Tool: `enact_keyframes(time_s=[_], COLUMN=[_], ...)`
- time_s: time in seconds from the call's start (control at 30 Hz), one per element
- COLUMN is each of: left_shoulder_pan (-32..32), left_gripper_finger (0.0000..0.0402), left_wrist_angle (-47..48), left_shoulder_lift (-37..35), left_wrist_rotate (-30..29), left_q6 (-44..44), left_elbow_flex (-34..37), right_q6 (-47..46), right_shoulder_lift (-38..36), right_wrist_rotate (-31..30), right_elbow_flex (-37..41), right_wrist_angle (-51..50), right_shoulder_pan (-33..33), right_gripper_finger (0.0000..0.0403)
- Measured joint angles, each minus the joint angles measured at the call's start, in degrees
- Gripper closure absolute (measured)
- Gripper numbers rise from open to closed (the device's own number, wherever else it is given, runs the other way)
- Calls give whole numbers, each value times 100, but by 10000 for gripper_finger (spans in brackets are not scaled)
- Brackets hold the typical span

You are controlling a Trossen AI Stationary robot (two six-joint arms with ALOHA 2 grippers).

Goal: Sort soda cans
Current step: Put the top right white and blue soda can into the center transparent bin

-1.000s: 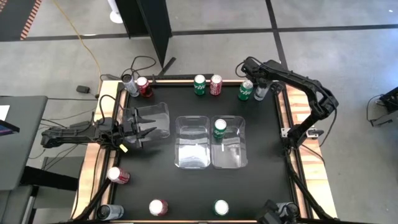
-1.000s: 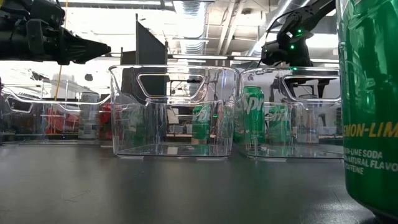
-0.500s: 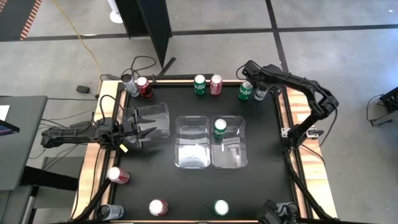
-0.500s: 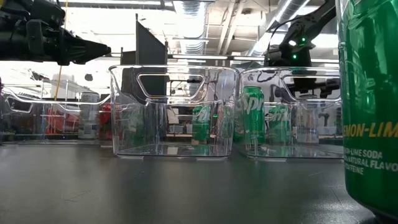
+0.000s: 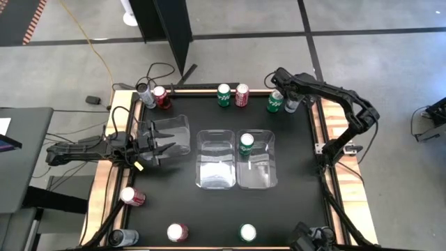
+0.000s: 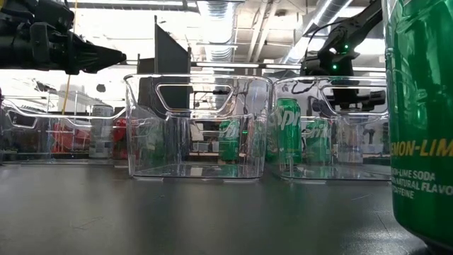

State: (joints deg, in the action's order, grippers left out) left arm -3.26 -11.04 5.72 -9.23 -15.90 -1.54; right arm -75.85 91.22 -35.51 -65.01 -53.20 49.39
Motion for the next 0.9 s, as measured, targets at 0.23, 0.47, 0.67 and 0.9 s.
enact_keyframes(time_s=[0.23, 0.47, 0.67, 0.9], left_shoulder_pan=[0, 0, -1, 1], left_gripper_finger=[270, 270, 270, 270], left_wrist_angle=[13, 62, 128, 134], left_shoulder_lift=[1, 1, -1, -1], left_wrist_rotate=[0, -1, -1, -1], left_q6=[0, 13, 61, 70], left_elbow_flex=[-1, -2, -2, 0], right_q6=[66, 111, 105, 83], right_shoulder_lift=[-2, -2, -9, -9], right_wrist_rotate=[-25, -44, -181, -610], right_elbow_flex=[0, 0, -52, -545], right_wrist_angle=[1, -18, -290, -992], right_shoulder_pan=[-26, -225, -547, -893], right_gripper_finger=[144, 144, 144, 144])
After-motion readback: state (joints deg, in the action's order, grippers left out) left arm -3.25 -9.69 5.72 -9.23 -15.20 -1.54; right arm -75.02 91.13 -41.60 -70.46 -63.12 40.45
